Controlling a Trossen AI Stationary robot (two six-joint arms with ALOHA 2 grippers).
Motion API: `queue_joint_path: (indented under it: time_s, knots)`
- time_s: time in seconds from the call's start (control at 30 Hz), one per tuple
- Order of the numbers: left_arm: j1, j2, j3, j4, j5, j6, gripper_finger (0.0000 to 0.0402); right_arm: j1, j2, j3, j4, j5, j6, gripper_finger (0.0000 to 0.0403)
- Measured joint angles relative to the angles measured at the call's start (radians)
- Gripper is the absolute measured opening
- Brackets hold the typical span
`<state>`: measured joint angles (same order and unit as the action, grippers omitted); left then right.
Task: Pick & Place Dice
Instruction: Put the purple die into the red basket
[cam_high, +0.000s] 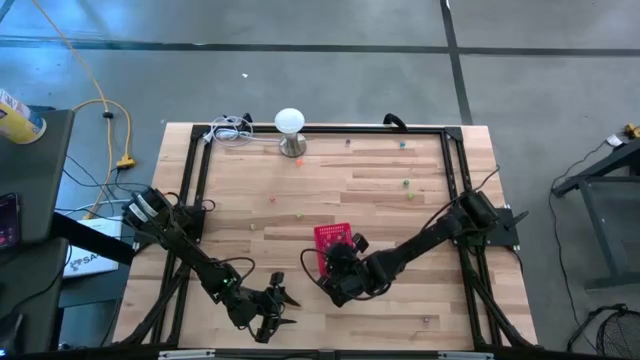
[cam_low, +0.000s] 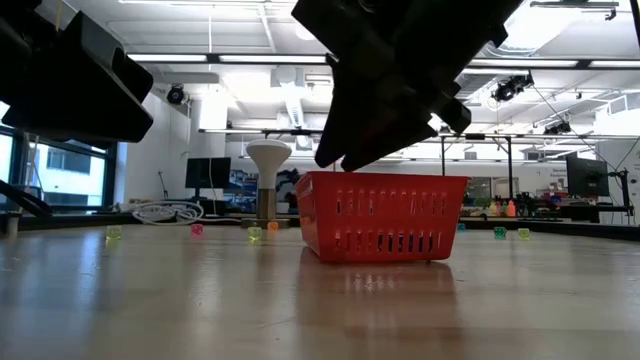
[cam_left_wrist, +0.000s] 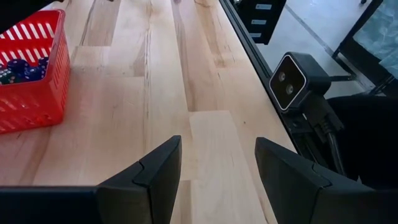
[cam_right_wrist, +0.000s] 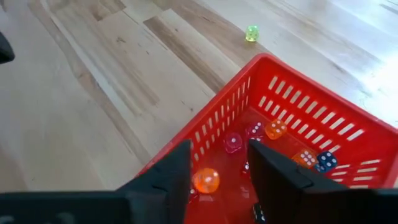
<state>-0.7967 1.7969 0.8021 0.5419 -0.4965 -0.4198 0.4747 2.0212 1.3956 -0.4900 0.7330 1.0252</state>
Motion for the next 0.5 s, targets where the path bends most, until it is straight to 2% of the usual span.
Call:
queue_joint_path:
  time_s: [0.23, 0.37, 0.5]
  knots:
    - [0.0, 0.0, 0.0, 0.0, 0.0, 0.0, 0.0196, -0.006, -0.008, 0.0, -0.01, 0.004, -0.036, 0.022]
    - [0.0, 0.0, 0.0, 0.0, 0.005, 0.0, 0.0196, 0.003, -0.063, 0.0, -0.03, 0.011, -0.129, 0.0226]
    - [0.0, 0.0, 0.0, -0.004, 0.005, 0.0, 0.0196, 0.069, -0.133, 0.0, -0.04, 0.03, -0.128, 0.0227]
